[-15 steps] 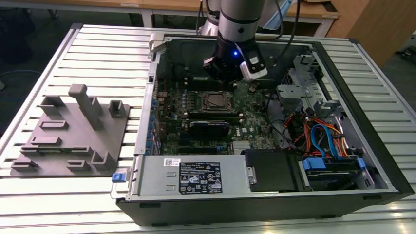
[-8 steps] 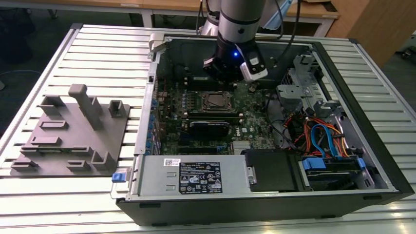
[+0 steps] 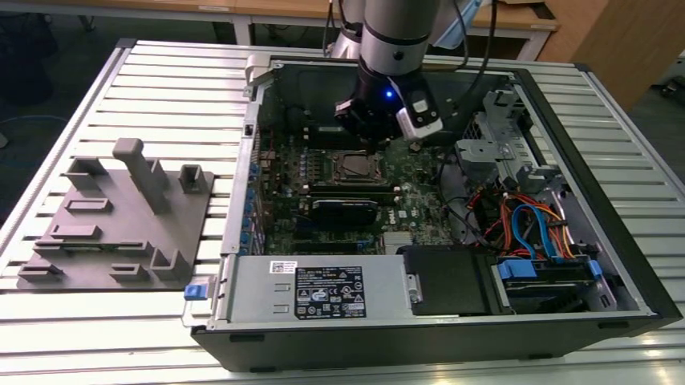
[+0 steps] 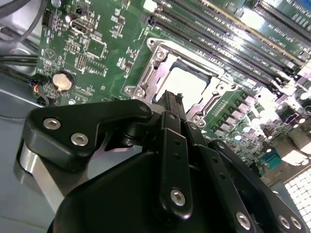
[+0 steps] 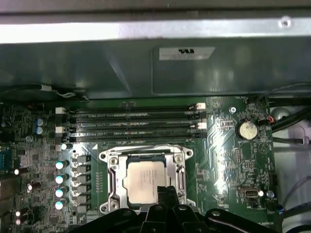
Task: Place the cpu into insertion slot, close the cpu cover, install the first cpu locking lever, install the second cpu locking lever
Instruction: 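Install the second cpu locking lever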
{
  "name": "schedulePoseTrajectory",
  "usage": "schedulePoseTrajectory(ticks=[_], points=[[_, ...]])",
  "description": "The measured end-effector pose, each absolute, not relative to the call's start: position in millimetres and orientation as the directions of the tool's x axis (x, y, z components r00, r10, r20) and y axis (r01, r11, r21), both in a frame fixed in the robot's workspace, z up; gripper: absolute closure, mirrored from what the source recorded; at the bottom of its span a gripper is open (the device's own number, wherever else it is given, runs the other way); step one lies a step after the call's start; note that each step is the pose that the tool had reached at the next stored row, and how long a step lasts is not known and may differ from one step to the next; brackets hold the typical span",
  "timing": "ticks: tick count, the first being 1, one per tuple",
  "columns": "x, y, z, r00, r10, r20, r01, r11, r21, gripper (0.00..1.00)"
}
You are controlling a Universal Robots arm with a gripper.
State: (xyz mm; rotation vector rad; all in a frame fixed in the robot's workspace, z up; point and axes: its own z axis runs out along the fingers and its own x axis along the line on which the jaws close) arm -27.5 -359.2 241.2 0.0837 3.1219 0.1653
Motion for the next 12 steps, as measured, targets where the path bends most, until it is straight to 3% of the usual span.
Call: schedulePoseTrajectory(ticks=[12], points=[[-27.5,-362.3,241.2,-0.998,0.054,-0.011,0.053,0.993,0.105,0.90]])
